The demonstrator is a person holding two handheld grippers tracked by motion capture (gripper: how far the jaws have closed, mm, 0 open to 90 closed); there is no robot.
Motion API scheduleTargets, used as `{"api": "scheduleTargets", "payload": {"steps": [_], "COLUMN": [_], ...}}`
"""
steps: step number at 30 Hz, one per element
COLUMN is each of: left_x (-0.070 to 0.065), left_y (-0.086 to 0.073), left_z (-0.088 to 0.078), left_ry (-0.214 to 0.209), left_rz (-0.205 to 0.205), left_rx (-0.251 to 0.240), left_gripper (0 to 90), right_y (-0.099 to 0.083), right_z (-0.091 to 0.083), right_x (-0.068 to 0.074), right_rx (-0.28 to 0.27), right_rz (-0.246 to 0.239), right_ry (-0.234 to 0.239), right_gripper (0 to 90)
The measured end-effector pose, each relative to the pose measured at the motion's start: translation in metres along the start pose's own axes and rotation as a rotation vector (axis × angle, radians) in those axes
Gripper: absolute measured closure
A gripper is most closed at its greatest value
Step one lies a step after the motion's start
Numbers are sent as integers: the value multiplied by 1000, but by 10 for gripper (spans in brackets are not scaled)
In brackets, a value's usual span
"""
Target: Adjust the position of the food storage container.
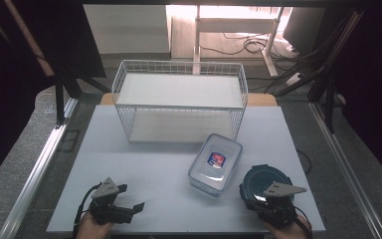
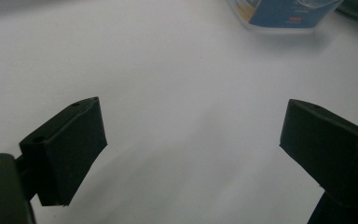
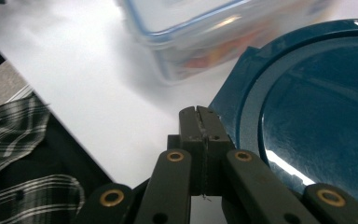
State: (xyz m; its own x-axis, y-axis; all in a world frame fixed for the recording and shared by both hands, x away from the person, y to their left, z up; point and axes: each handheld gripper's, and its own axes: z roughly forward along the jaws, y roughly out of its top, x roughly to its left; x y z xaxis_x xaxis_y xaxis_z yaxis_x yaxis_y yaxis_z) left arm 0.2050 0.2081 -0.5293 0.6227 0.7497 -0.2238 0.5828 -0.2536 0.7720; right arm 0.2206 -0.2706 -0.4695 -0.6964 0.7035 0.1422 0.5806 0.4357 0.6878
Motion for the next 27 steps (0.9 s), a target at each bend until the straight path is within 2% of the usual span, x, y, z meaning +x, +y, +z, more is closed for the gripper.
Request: {"api": "scheduleTargets", "payload": {"steps": [6, 11, 13, 15, 17, 18, 19, 22, 27], "left_x": [-1, -2, -1, -1, -1, -1, -1, -3, -2], "left_y": [0, 0, 0, 0, 0, 1, 1, 1, 1], "left_z": [2, 4, 4, 5, 5, 6, 6, 6, 5], "left_ry": [-15, -17, -17, -22, -28, -30, -30, -31, -35], "left_rz": [-2, -2, -3, -9, -13, -11, -11, -5, -9], "left_rx": [6, 10, 8, 6, 5, 5, 5, 4, -3], "left_gripper": [65, 65, 65, 66, 66, 66, 66, 66, 66], "right_y": [-2, 0, 2, 5, 8, 14, 14, 22, 36], "right_z": [-8, -9, -9, -7, -7, -2, -2, 13, 44], "right_x": [-27, -43, -45, -38, -33, -24, -24, -15, 3], "right_rx": [-24, -35, -34, -27, -44, -52, -52, -36, 21], "right_rz": [37, 51, 55, 30, 34, 27, 27, 30, -42], "right_ry": [-51, -76, -82, -123, -86, -68, -68, -26, -21], "right_gripper": [900, 900, 900, 899, 898, 898, 898, 898, 898]}}
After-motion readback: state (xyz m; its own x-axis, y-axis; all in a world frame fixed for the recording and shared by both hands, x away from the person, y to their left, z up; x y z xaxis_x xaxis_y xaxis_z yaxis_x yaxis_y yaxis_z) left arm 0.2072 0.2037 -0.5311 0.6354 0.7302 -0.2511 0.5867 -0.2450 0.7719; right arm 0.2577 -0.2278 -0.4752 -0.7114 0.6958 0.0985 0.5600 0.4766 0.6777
